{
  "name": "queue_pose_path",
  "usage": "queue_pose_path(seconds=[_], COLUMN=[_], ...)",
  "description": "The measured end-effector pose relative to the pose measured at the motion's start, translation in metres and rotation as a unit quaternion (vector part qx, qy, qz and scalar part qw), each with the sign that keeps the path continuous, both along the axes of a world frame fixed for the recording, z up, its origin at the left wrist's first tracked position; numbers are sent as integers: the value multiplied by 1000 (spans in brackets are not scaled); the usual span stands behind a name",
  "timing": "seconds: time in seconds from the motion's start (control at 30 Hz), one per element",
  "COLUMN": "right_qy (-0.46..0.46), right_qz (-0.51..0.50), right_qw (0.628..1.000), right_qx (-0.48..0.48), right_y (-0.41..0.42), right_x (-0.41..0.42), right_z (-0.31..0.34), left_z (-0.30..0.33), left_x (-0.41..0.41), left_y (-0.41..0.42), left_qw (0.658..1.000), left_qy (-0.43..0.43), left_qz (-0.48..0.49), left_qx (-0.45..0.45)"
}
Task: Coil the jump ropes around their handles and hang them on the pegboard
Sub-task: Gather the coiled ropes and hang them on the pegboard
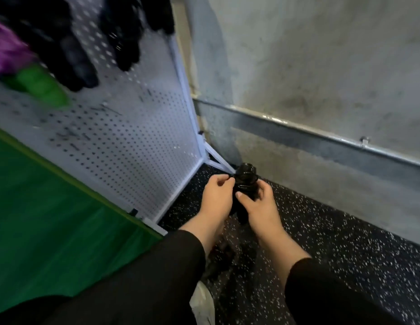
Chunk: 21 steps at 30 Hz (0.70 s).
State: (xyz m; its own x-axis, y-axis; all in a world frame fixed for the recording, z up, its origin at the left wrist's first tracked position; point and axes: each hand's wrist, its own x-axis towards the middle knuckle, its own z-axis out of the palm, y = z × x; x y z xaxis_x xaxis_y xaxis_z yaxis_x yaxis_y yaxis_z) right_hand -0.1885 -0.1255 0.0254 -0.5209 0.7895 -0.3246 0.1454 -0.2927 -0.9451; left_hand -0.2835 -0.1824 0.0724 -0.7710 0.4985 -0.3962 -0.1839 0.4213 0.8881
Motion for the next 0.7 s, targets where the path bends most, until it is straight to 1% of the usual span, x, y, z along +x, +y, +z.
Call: queue_pose_path(seconds=[0.1, 0.17, 0.23, 0.3, 0.47, 0.57, 0.7], right_qy=[-6, -11, -9, -11, -35, -39, -19], right_qz=[78, 111, 141, 176, 261, 298, 305], right_qw=[991, 978, 966, 954, 924, 910, 921], right_qx=[111, 176, 215, 241, 279, 286, 241], right_y=[2, 0, -7, -17, -37, -52, -64], right_x=[-18, -31, -42, -51, -64, -76, -94], right_z=[62, 98, 128, 146, 167, 166, 161], left_z=[58, 93, 118, 137, 145, 142, 147], left_x=[-19, -29, -39, -44, -36, -35, -44], left_y=[-15, -30, -47, -68, -103, -118, -126], left_qw=[997, 994, 989, 983, 964, 958, 947], left_qy=[-34, -37, -37, -56, -94, -78, -46], left_qz=[20, 37, 60, 89, 165, 197, 260], left_qx=[60, 101, 129, 152, 185, 190, 185])
